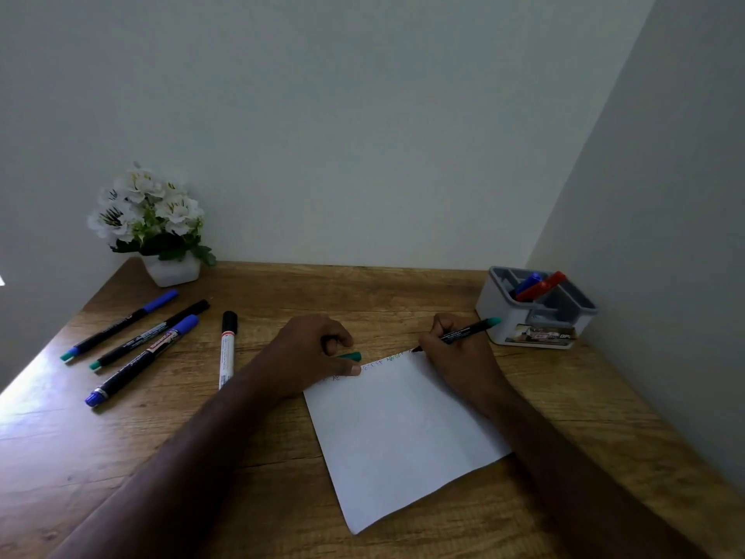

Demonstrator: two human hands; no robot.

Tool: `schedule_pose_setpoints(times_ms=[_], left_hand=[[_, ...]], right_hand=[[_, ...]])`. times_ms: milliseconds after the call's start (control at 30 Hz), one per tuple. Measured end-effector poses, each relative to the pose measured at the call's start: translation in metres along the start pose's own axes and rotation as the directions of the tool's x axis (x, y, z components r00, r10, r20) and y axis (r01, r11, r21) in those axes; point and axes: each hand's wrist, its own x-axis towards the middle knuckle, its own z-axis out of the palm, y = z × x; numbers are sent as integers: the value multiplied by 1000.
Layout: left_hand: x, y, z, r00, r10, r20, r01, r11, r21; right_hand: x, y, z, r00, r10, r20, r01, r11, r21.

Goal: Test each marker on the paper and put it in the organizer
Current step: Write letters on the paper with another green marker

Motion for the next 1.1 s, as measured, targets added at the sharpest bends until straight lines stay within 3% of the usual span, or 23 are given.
schedule_pose_setpoints(times_ms=[1100], left_hand=[[-3,4,0,1000,-14,-6,14,1000,-26]], right_hand=[[3,2,2,999,-2,-36,2,1000,-15]])
